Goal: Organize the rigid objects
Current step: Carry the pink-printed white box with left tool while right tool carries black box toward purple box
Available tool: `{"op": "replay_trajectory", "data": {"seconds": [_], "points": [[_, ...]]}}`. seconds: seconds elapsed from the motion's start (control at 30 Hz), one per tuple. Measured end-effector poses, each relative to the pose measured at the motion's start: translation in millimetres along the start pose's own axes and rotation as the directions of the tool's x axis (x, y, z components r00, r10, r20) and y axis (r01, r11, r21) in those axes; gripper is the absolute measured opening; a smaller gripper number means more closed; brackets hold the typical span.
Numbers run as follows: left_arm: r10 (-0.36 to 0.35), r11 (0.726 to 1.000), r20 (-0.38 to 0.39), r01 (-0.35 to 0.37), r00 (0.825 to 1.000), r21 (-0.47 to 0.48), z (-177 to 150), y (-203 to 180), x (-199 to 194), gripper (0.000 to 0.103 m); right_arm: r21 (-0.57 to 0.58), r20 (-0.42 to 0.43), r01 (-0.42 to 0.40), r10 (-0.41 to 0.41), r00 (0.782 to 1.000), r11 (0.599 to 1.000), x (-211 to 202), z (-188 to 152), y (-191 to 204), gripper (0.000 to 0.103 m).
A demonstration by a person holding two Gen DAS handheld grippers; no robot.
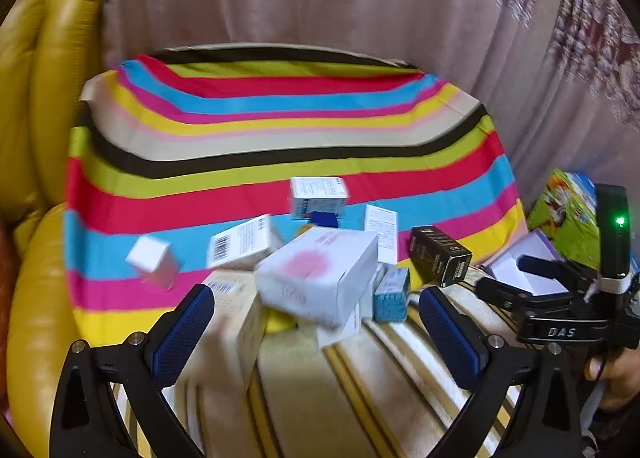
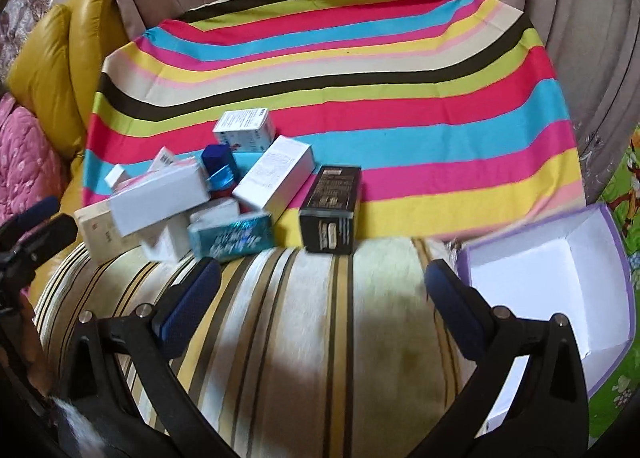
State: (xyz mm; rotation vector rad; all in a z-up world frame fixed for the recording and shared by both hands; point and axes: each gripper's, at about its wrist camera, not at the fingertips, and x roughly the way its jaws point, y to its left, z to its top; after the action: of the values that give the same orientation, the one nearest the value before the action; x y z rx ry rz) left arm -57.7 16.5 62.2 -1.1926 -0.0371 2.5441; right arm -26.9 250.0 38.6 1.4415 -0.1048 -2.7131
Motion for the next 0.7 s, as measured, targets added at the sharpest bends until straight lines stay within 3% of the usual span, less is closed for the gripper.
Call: {"op": "replay_trajectory", "data": {"seconds": [0.03, 0.33, 0.4, 0.53, 0.63, 0.7], "points": [[0.016, 1.0, -0.008, -0.016, 1.0, 0.005, 4, 1, 6, 0.103, -0.003, -0.008, 0.01, -0.01, 1.0, 1.0, 5, 4, 0, 0.103], [-0.072, 0.997, -0.148, 0.075, 0.986, 0.014, 16, 8, 58, 0.103, -0.018, -0.07, 0.073, -0.074, 0.995, 0.997, 43, 27, -3, 0.09], [-0.084, 0.996, -0.181, 0.088, 0.98, 0.017, 15, 7, 65, 0.099, -0.023, -0.081, 0.08, -0.081, 0.993, 0.997, 51, 28, -2, 0.087], [-0.101, 0.994, -0.216, 0.109, 0.971, 0.021, 11, 4, 72, 0.077, -0.021, -0.13, 0.088, -0.09, 0.987, 0.996, 66, 29, -3, 0.069], [-0.11, 0.993, -0.218, 0.116, 0.97, 0.015, 10, 3, 72, 0.076, -0.012, -0.152, 0.078, -0.079, 0.985, 0.997, 71, 27, -6, 0.051], [-0.124, 0.992, -0.214, 0.129, 0.969, 0.012, 9, 1, 71, 0.076, -0.003, -0.157, 0.07, -0.069, 0.985, 0.998, 72, 25, -8, 0.044]]}}
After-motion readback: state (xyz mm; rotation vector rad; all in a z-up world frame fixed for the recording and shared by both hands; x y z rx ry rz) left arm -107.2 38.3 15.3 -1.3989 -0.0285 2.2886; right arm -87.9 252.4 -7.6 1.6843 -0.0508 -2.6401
